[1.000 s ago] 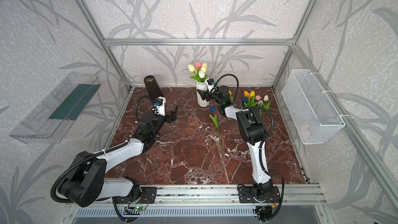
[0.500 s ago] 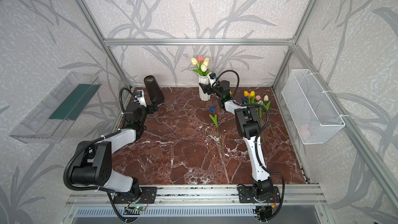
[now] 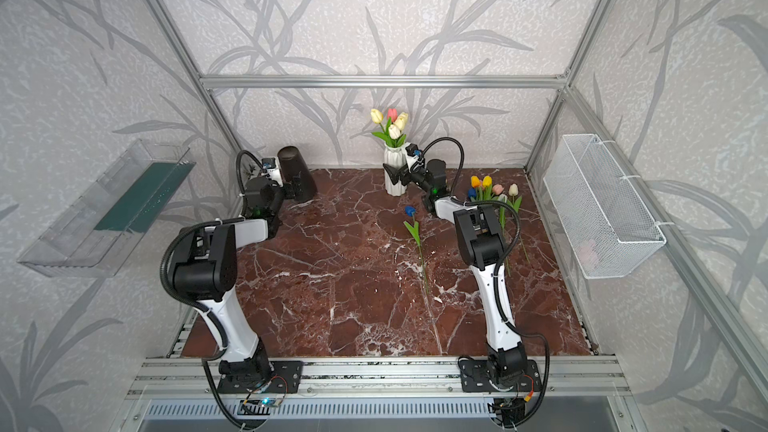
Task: Arrange the flowers into the vase
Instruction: 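Grasp the black vase with the left gripper while the right gripper moves to the tulips, then carry the black vase centreward while the right gripper grasps the banded tulip bundle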
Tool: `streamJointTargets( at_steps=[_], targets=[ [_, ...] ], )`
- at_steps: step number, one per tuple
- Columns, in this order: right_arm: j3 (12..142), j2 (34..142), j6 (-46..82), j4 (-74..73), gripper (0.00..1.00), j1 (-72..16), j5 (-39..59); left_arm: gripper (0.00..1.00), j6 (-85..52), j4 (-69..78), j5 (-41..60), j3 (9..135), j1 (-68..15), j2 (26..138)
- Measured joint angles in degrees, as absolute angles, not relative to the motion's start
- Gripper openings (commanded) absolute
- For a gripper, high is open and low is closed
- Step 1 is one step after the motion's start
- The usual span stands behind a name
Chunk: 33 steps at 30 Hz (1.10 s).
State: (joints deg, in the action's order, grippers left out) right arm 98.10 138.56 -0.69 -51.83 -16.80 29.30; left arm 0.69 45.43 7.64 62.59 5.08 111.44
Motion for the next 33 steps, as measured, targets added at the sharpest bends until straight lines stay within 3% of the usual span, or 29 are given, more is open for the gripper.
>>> streamJointTargets(
  at_steps=[9,19,22,24,27,33],
  targets=[
    [84.05,127.02,-1.19,-57.8,1.0,-16.69,29.67,0.99,0.67,44.51,11.07,72.18,5.5,119.31],
    [64.07,105.82,1.72,-60.03,0.99,-16.21,24.4,0.97,0.4,44.25,13.02,81.32,5.58,127.85],
    [59.44,95.35,3.27,-53.08,0.99,-16.1,19.94,0.93,0.01,44.58,13.52,82.83,5.69,129.4],
    [59.02,88.12,4.69,-44.49,0.99,-15.94,14.85,0.83,-0.36,45.34,13.65,83.5,5.82,130.32],
    [60.88,79.72,7.22,-28.93,0.99,-15.55,6.24,0.78,-0.32,46.85,13.87,84.14,6.17,131.24],
    [61.06,74.24,13.56,-3.81,0.99,-7.88,0.25,0.62,-1.26,48.1,15.09,84.97,6.81,132.2]
  ],
)
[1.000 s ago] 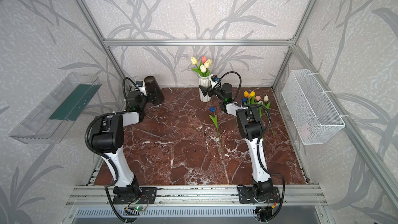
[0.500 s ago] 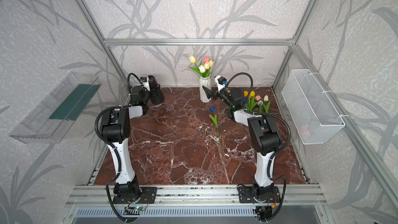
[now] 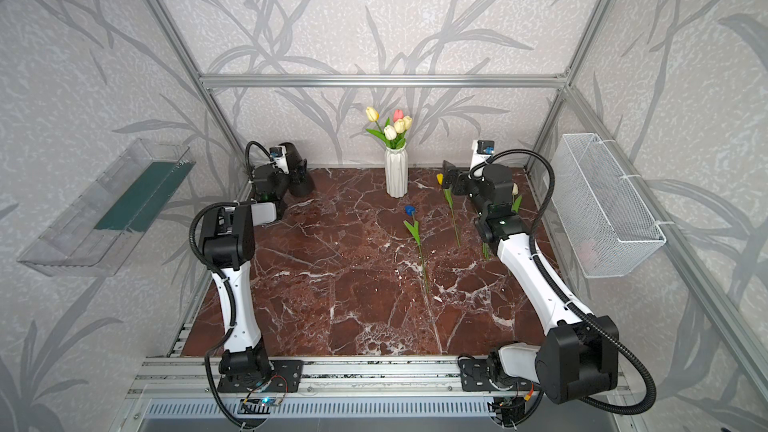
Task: Arrange the flowers into the vase
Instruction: 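Carry the black vase centreward while the right gripper grasps the banded tulip bundle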
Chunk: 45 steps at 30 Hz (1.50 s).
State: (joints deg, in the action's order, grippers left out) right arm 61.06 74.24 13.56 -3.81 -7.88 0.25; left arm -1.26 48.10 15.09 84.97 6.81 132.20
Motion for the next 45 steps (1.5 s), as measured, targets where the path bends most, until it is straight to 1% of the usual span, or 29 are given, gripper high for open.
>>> streamJointTargets(
  at_steps=[2,5,7,8,10,14,19,23,27,29,34,36,38,42,44,45],
  targets=[
    [59.33,74.72,14.72,2.61,0.99,-4.75,-0.93,0.52,-1.58,48.4,15.46,84.97,6.87,132.22],
    [58.19,77.73,14.87,10.11,1.0,-3.36,-2.85,0.31,-1.78,48.58,16.08,84.84,6.96,132.22],
    [58.5,81.1,14.61,13.3,0.95,-3.09,-3.66,0.19,-2.15,49.65,16.62,84.12,7.05,132.14],
    [58.94,82.91,14.41,14.72,0.9,-3.03,-4.14,0.17,-2.5,50.85,16.97,83.09,7.05,131.81],
    [59.94,86.35,13.93,16.38,0.79,-2.83,-4.58,0.16,-3.44,53.12,17.93,80.03,7.18,130.43],
    [63.33,92.73,13.43,18.02,0.71,-1.65,-5.54,0.12,-6.55,55.75,20.99,70.11,7.22,124.2],
    [70.41,100.75,12.01,18.96,0.71,-0.3,-6.46,0.11,-8.99,57.52,22.37,55.61,3.9,114.06],
    [75.05,106.3,10.63,20.64,0.7,0.89,-5.93,0.11,-9.89,60.49,22.28,44.58,-2.07,106.63],
    [78.83,110.59,9.32,23.4,0.7,1.96,-5.19,0.11,-9.82,61.3,21.67,36.62,-8.25,100.29],
    [80.07,112.38,8.64,24.21,0.68,2.28,-4.05,0.11,-9.8,61.04,21.39,33.54,-11.38,97.36],
    [83.24,116.53,6.9,26.89,0.6,2.52,-2.02,0.12,-7.88,56.47,20.03,29.06,-19.11,90.61],
    [83.9,117.49,5.98,27.86,0.55,2.52,-1.41,0.12,-6.13,53.71,19.75,28.42,-22.17,88.44],
    [84.29,118.04,5.34,28.73,0.5,2.52,-1.02,0.12,-5.17,51.88,19.66,28.4,-24.38,87.42],
    [86.72,120.14,3.88,30.37,0.45,2.48,-0.86,0.13,-4.64,51.42,20.12,28.36,-27.57,87.22],
    [87.64,121.25,3.38,30.74,0.38,2.48,-0.89,0.13,-4.67,51.86,19.97,28.34,-28.91,87.42],
    [87.83,121.67,3.14,31.07,0.38,2.48,-0.93,0.13,-4.71,52.25,19.59,28.34,-29.43,87.66]
  ],
)
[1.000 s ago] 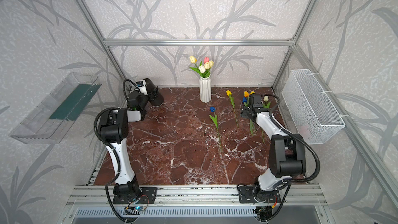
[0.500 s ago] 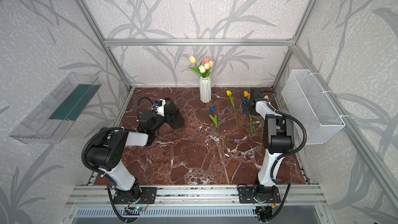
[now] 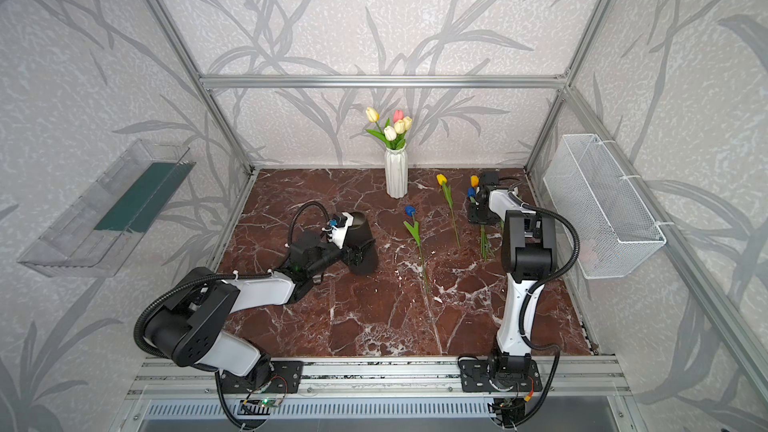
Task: Arrange the flowers into the vase
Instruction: 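Carry the black vase centreward while the right gripper grasps the banded tulip bundle, then lift the tulip bundle high with the right gripper toward the black vase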
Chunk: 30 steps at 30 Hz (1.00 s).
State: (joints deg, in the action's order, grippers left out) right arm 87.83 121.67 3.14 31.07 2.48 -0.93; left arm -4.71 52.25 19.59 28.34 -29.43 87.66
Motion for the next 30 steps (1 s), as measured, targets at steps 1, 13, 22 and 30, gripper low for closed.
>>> streamJointTargets(
  at_steps=[1,13,22,30],
  targets=[
    [88.01,122.02,3.14,31.44,0.38,2.48,-0.91,0.14,-4.67,52.53,19.31,28.34,-29.89,87.85],
    [90.83,123.72,2.31,32.93,0.14,2.48,-0.4,0.34,-4.71,59.37,18.11,28.34,-32.32,91.74],
    [87.66,119.87,2.11,33.32,0.0,2.46,1.54,0.84,-4.71,59.86,17.58,28.34,-32.32,91.98],
    [81.41,102.15,4.12,31.11,0.0,2.48,9.82,0.99,-4.56,59.72,16.86,28.32,-32.32,88.27]
  ],
)
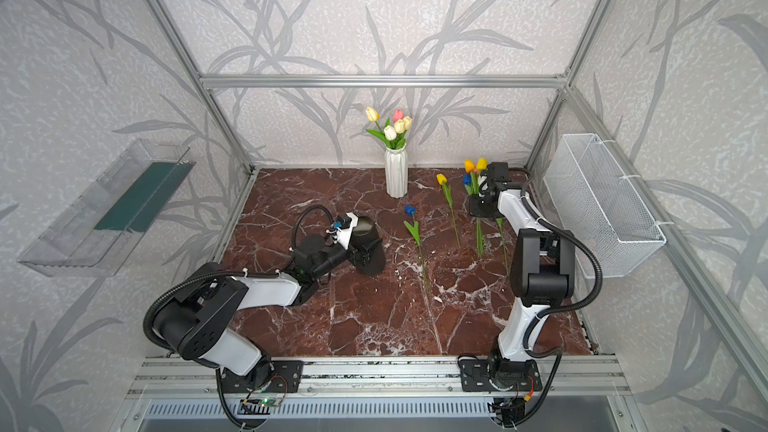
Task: Arrange the flowers into the vase
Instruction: 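Lift the tulip bundle high with the right gripper toward the black vase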
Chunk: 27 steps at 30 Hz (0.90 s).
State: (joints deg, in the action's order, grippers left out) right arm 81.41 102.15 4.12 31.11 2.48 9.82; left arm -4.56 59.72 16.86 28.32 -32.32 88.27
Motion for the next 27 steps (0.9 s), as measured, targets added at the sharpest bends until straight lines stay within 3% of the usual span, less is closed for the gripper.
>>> streamJointTargets(
  at_steps=[8,13,21,27],
  targets=[
    [67.29,77.21,11.62,11.92,0.0,0.69,26.44,0.99,-4.03,56.47,14.63,28.25,-32.56,77.84],
    [61.21,68.95,18.81,-8.43,0.0,-6.39,34.22,0.99,-3.73,53.74,12.62,28.23,-32.21,70.39],
    [59.09,78.22,27.81,-45.76,0.0,-24.95,39.11,0.84,-3.57,52.14,4.03,26.28,-30.74,64.29],
    [60.2,87.77,27.22,-55.68,0.0,-30.65,39.29,0.81,-4.05,48.58,-3.81,23.86,-29.8,60.45]
  ],
)
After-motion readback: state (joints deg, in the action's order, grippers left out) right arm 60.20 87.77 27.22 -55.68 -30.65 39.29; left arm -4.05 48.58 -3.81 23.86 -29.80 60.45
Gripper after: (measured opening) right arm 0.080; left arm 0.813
